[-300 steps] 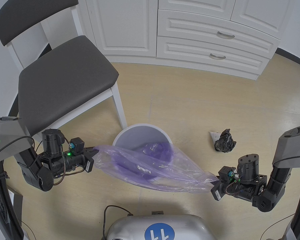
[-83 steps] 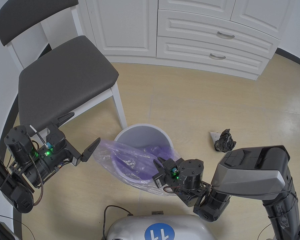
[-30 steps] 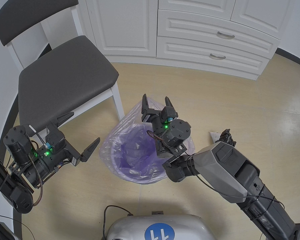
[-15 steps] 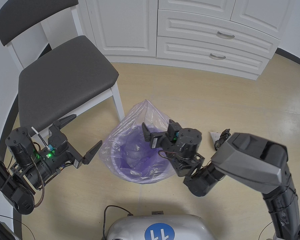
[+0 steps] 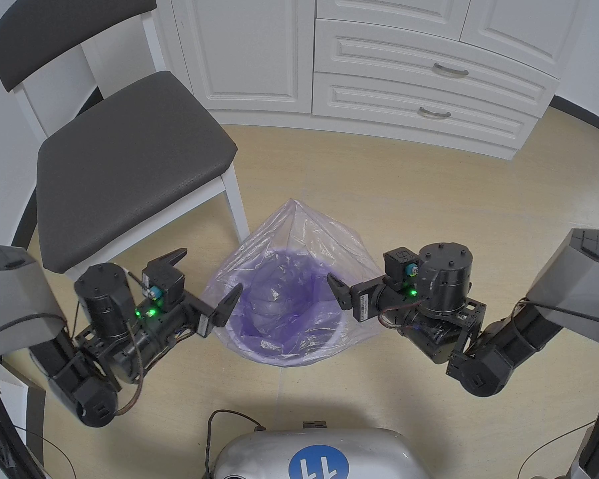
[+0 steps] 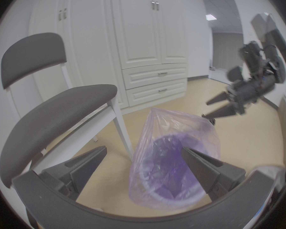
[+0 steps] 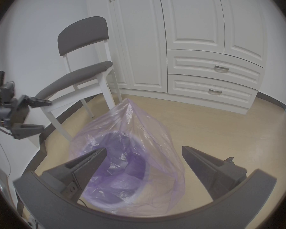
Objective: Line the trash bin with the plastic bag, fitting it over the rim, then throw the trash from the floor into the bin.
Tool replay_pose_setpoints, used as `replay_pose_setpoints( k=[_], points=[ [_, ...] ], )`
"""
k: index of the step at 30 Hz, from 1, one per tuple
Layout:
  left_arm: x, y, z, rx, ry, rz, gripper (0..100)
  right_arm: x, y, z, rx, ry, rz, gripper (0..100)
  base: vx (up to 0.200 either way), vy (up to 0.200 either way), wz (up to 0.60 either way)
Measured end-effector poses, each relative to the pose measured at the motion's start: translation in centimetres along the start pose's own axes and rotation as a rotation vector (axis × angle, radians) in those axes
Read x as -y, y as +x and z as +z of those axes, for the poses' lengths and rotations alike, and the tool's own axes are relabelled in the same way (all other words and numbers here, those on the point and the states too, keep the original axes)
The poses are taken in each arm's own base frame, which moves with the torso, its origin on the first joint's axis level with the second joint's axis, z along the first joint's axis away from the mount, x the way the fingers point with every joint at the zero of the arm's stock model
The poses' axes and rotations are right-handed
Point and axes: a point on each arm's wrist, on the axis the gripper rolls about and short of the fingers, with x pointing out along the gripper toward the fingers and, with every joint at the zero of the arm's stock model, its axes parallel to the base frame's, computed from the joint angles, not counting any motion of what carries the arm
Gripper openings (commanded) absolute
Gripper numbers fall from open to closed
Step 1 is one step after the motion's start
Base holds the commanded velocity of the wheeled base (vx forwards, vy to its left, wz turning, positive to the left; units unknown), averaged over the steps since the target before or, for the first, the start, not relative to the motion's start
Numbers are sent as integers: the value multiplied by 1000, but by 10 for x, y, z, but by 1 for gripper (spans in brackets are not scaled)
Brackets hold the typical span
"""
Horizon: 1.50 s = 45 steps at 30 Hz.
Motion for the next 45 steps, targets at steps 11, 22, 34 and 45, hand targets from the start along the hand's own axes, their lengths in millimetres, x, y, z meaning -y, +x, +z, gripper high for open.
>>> replay_pose_setpoints(
  k=[11,22,34,45],
  points=[
    [17,57,-12,-12,-130,99,100,22,-2,-2,-26,-3,-51,100,0,0,0],
    [-3,54,-54,-167,-145,117,100,36,31,-35,-87,-8,-106,100,0,0,0],
    [-35,86,-80,-159,-159,232,100,53,54,-52,-98,1,-156,100,0,0,0],
    [-56,113,-91,-125,-160,392,100,59,76,-56,-18,36,-179,100,0,0,0]
  ],
)
